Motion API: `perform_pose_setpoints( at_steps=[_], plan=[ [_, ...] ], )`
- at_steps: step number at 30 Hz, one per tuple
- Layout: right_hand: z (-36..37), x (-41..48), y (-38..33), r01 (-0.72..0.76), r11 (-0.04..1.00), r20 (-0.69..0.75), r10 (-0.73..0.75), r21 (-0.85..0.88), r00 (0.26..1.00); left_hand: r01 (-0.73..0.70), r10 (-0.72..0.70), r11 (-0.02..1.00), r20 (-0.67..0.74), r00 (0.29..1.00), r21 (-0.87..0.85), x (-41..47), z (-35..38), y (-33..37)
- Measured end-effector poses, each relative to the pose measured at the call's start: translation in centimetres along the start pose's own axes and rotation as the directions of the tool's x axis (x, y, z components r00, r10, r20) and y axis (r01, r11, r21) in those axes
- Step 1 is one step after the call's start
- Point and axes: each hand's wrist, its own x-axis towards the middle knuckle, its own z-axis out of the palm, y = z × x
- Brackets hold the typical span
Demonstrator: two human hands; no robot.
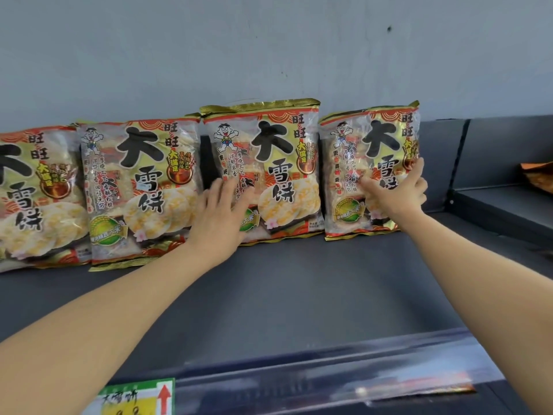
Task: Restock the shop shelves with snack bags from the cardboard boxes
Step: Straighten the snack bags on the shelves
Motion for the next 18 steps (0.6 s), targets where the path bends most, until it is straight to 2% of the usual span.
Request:
perform_pose_setpoints(
  at_steps=[2,5,7,11,15,18],
  plan=[
    [0.2,-0.5,0.1,0.003,0.999,-0.006,-0.004,-0.041,1.0,0.196,-0.187,0.96,0.063,0.98,-0.2,0.1,-0.5,0.2],
    [0.9,-2.0,0.0,-0.005,0.991,0.02,0.007,-0.131,1.0,0.329,-0.283,0.843,0.17,0.944,-0.426,0.8,-1.1,0.9],
    [1.4,-3.1,-0.1,0.017,0.987,0.09,-0.002,-0.16,0.996,0.409,-0.324,0.752,0.25,0.912,-0.517,1.2,-1.4,1.4],
    [2.2,-4.6,-0.3,0.099,0.955,0.228,-0.034,-0.28,0.973,0.437,-0.338,0.674,0.278,0.899,-0.596,1.6,-0.6,1.6],
    [2.0,-5.1,-0.6,0.111,0.943,0.263,-0.026,-0.313,0.964,0.472,-0.389,0.614,0.277,0.879,-0.633,1.9,-0.3,1.5],
    [2.1,-5.2,-0.7,0.12,0.935,0.266,-0.028,-0.334,0.963,0.453,-0.372,0.549,0.28,0.885,-0.703,1.7,-0.3,1.7]
  ],
)
